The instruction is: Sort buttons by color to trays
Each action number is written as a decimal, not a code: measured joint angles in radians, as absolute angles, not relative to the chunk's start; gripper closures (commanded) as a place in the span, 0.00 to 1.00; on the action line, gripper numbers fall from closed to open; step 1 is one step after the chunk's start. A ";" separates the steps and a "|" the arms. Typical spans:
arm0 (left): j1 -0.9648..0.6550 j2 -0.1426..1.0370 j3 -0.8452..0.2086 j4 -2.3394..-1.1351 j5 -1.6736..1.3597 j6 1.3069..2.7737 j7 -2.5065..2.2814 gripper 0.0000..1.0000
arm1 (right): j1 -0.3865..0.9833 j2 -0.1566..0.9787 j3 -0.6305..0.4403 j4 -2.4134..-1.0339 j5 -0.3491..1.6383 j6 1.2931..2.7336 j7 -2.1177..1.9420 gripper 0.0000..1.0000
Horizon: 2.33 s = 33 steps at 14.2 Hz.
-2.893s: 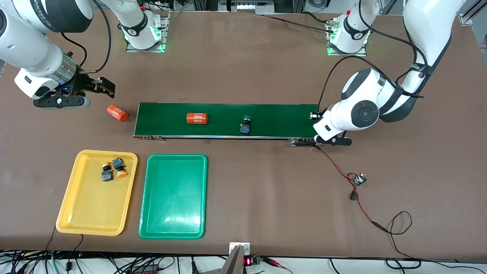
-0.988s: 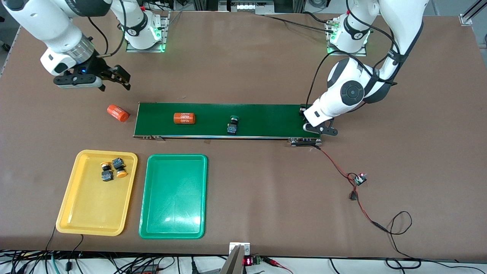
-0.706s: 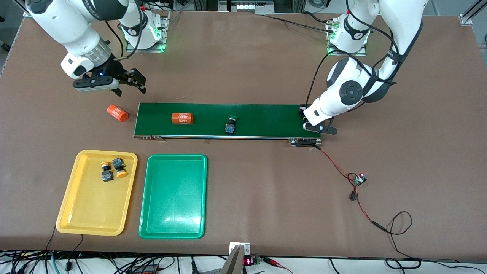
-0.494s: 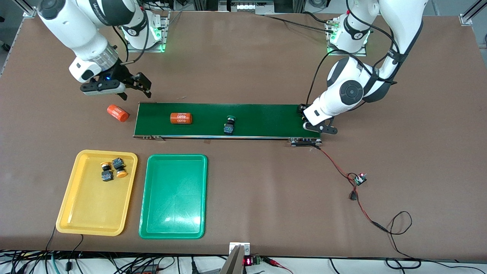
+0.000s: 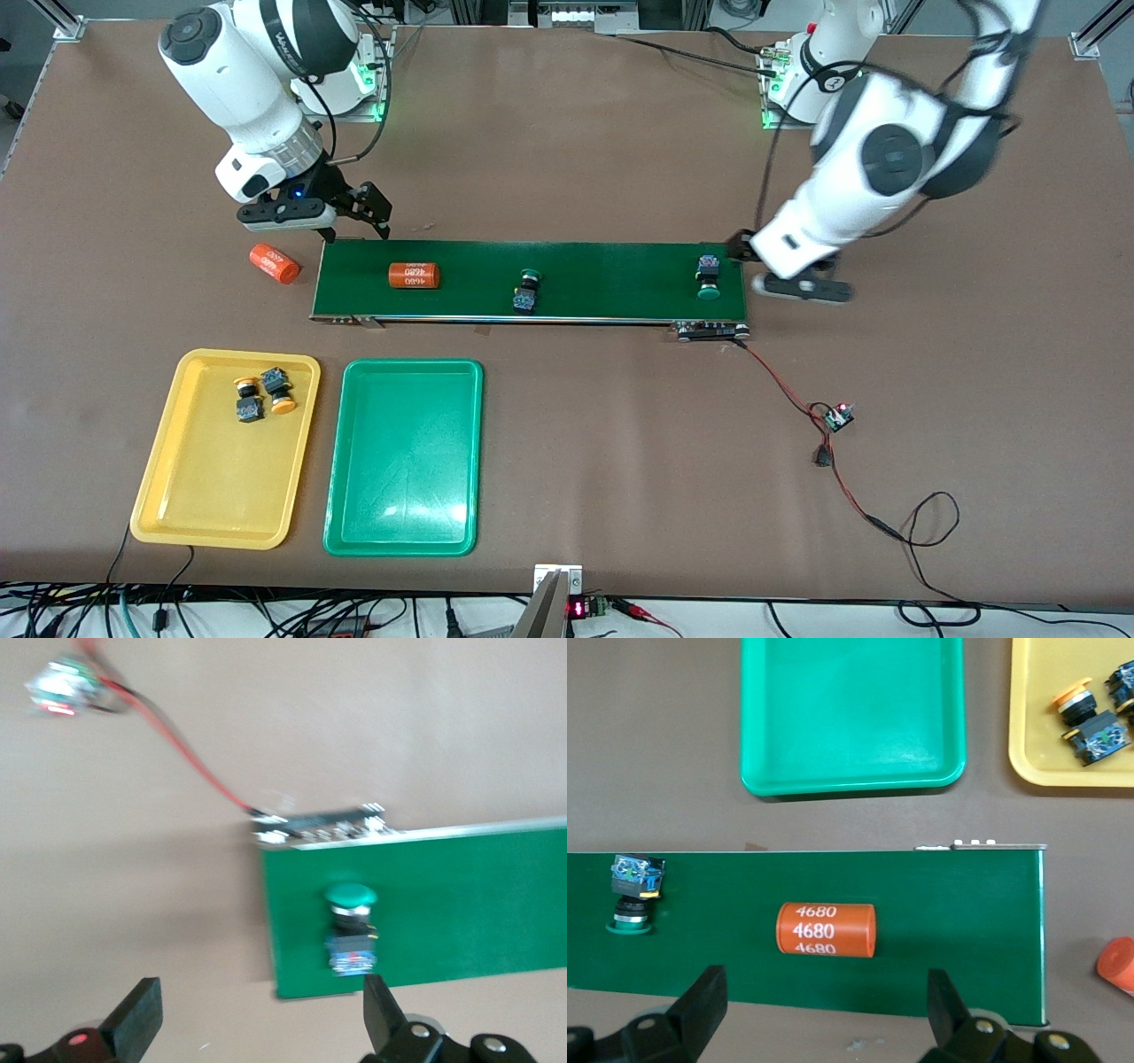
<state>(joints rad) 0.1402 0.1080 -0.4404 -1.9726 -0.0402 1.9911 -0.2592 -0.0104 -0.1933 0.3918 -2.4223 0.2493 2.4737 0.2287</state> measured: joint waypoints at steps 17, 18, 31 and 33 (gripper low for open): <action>-0.045 0.113 0.118 -1.584 -0.041 1.724 -0.141 0.00 | 0.057 -0.039 0.437 -2.423 0.250 2.592 0.400 0.00; -0.055 0.113 0.120 -1.583 -0.041 1.724 -0.132 0.00 | 0.057 -0.032 0.437 -2.423 0.250 2.592 0.400 0.00; 0.131 0.113 -0.096 -1.579 -0.040 1.723 -0.116 0.00 | 0.113 0.070 0.437 -2.414 0.246 2.675 0.440 0.00; 0.132 0.113 -0.097 -1.579 -0.040 1.720 -0.112 0.00 | 0.131 0.104 0.436 -2.405 0.246 2.710 0.463 0.00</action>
